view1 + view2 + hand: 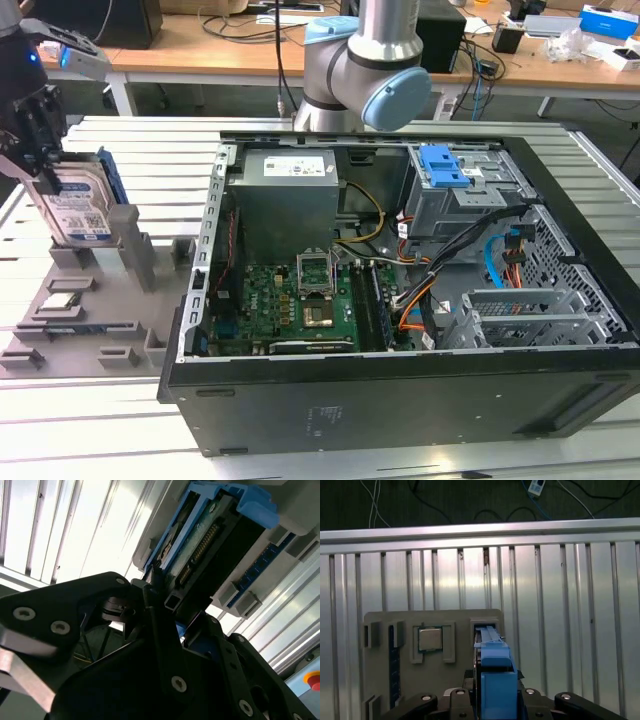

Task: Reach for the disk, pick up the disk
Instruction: 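Pick up the disk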

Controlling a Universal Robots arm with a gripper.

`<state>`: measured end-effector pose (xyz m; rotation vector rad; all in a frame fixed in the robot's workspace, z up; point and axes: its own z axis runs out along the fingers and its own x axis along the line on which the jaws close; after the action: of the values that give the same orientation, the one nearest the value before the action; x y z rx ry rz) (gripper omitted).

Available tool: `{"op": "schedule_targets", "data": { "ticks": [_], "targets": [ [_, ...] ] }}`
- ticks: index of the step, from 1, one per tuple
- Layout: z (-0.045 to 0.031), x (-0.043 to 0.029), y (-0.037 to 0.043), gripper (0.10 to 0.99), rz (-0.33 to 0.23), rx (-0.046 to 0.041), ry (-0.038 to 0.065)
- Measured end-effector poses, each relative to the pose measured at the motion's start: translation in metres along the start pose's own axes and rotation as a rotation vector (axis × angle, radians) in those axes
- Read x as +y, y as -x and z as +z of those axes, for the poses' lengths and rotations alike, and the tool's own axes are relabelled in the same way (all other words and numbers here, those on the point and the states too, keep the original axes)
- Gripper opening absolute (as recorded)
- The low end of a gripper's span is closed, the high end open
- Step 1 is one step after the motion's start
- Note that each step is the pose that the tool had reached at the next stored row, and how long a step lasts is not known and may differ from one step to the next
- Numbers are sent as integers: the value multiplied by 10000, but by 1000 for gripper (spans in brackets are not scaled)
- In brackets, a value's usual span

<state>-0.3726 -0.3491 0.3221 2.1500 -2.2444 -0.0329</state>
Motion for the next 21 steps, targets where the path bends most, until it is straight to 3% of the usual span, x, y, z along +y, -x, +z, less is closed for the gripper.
{"op": "schedule_targets", "data": {
  "ticks": [21],
  "targets": [
    [-469,1,2,365,0,0,5]
  ]
}}
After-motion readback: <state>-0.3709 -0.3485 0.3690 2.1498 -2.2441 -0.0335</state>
